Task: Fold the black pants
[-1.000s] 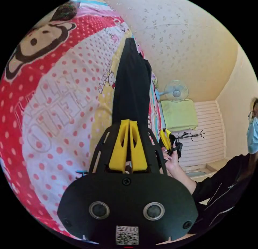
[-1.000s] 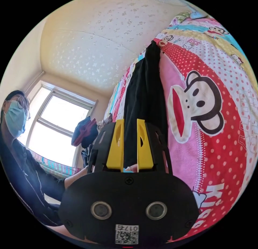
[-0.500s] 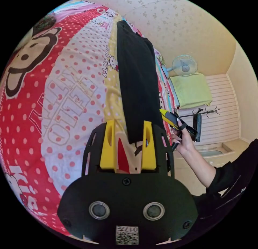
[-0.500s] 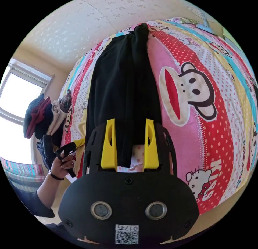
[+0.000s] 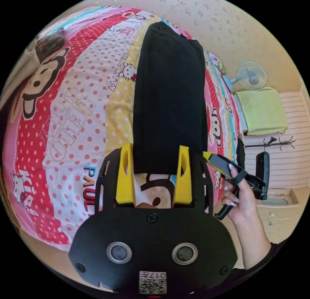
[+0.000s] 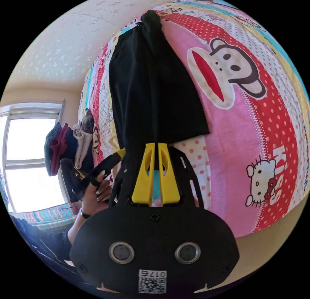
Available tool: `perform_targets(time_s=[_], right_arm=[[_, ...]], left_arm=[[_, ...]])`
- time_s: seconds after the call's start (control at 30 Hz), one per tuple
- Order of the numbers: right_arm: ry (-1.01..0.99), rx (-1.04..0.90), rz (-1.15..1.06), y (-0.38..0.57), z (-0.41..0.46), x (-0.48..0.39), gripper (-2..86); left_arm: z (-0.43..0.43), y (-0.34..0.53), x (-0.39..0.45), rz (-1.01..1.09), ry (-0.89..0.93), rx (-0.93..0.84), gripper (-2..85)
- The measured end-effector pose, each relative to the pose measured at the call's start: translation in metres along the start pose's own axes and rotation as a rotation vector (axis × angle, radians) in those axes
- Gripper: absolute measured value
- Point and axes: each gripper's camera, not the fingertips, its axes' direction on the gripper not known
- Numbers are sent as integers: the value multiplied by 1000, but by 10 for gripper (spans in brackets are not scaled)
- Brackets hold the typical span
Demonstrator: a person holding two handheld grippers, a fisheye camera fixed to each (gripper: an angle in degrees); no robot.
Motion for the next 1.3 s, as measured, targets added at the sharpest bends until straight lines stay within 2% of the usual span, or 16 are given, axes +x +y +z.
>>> perform_targets(time_s=[0.1, 0.2, 0.23, 0.27, 0.33, 0.47, 0.53, 0.63, 0.7, 0.77, 0.87, 0.9, 1.0, 1.13, 1.27, 1.3], right_arm=[[66, -7, -49, 3, -9, -23, 23], [104, -19, -70, 6, -12, -35, 18], [32, -17, -75, 6, -18, -39, 17], [-18, -9, -85, 6, -22, -42, 17], [-208, 76, -164, 12, -40, -60, 15], [-473, 180, -211, 24, -64, -82, 17], [-394, 93, -242, 30, -44, -96, 20], [-176, -66, -272, 37, 13, -95, 32], [-68, -189, -183, 38, 40, -81, 46], [-132, -187, -215, 42, 37, -74, 68], [10, -67, -270, 49, 9, -73, 117], [143, -69, -324, 45, 6, -80, 134], [276, -132, -486, 25, 21, -102, 147], [530, -303, -603, 5, 82, -112, 90], [478, -225, -656, 9, 33, -112, 42], [430, -96, -674, 18, -14, -112, 37]], left_arm=[[3, -7, 8, -8, -121, -62, 110], [-7, -21, -4, -69, -17, -198, 37], [-18, -26, -9, -22, 108, -209, 19], [-31, -29, -17, -2, 275, -194, 11], [-59, -28, -33, -28, 398, -133, 2], [-167, -7, -59, 38, 320, 151, -3], [-192, 5, -72, 34, 245, 235, -3], [-171, 13, -103, -57, 167, 160, -5], [-145, 24, -120, -126, 28, 125, -8], [-114, 46, -132, -158, -224, 58, -9], [-128, 81, -132, -123, -136, 137, -9], [-132, 89, -129, -113, -129, 165, -9], [-130, 117, -114, -137, -141, 157, -9], [-98, 134, -74, -143, -81, 80, -9], [-76, 129, -13, -97, 4, 90, -10], [-74, 127, -4, -89, 15, 100, -9]])
